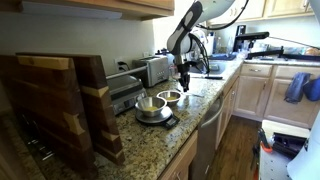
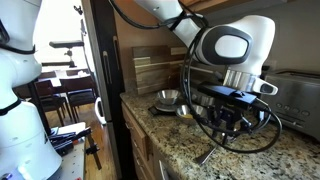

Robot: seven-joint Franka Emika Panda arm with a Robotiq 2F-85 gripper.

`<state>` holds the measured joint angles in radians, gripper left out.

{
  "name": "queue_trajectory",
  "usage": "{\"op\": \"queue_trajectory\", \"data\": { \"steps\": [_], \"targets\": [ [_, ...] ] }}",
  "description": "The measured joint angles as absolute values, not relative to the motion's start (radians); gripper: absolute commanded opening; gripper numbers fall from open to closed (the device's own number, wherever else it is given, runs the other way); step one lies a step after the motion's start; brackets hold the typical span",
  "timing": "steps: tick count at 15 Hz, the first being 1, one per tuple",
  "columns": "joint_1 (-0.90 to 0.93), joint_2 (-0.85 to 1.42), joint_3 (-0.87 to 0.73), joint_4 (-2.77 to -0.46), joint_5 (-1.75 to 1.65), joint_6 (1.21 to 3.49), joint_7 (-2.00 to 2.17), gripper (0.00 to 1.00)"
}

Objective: Use the spoon to put some sugar into the other bowl

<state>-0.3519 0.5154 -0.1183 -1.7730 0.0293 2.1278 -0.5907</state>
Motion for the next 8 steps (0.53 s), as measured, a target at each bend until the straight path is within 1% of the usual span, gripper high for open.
{"op": "queue_trajectory", "data": {
  "steps": [4,6,7,8],
  "targets": [
    [-0.343,0.463,-0.108,-1.793,0.029,2.125,-0.589,0.96],
    [-0.339,0.428,-0.101,-1.813,0.029,2.125,-0.589,1.0],
    [-0.339,0.412,-0.096,-1.823,0.031,2.125,-0.589,0.9],
    [-0.339,0.405,-0.095,-1.825,0.031,2.125,-0.589,0.96]
  ]
}}
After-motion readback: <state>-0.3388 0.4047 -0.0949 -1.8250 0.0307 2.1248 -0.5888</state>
